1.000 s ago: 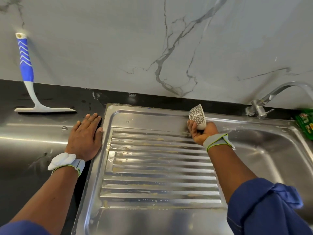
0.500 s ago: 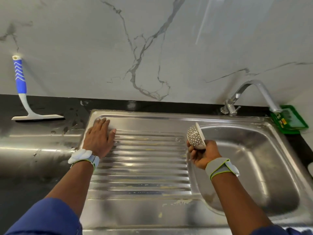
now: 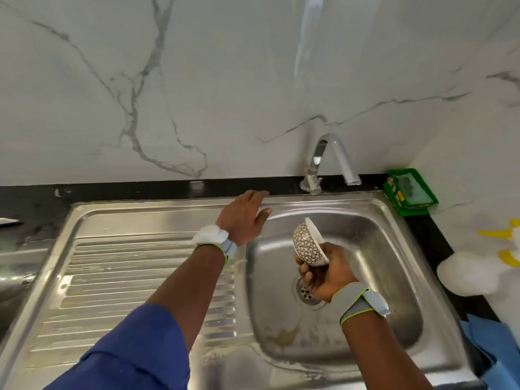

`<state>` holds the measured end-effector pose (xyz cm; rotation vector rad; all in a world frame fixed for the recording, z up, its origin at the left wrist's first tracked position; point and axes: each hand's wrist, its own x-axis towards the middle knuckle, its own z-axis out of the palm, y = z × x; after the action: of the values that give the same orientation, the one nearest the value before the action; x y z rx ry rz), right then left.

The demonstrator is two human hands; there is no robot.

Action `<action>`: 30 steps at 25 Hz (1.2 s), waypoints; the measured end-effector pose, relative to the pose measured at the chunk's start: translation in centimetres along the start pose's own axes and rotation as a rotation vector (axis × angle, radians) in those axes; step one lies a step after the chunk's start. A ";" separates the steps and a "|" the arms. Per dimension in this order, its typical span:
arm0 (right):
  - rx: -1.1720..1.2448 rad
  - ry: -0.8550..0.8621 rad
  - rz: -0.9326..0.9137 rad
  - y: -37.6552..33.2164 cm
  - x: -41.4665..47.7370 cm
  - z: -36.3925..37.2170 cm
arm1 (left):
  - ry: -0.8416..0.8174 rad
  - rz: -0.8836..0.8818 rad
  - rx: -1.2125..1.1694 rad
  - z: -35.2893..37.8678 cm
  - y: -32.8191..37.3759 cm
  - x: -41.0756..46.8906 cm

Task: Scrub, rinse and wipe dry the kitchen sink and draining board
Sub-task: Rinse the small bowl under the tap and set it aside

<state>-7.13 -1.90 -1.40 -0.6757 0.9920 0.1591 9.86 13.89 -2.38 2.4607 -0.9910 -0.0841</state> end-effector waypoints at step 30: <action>-0.501 0.331 -0.413 -5.2 5.4 -3.9 | 0.304 -0.197 -0.318 9.2 8.5 11.8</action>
<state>-4.75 -9.18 -4.86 -1.3842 1.1140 -0.0763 11.06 -3.06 -5.24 2.1877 -0.5569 0.0627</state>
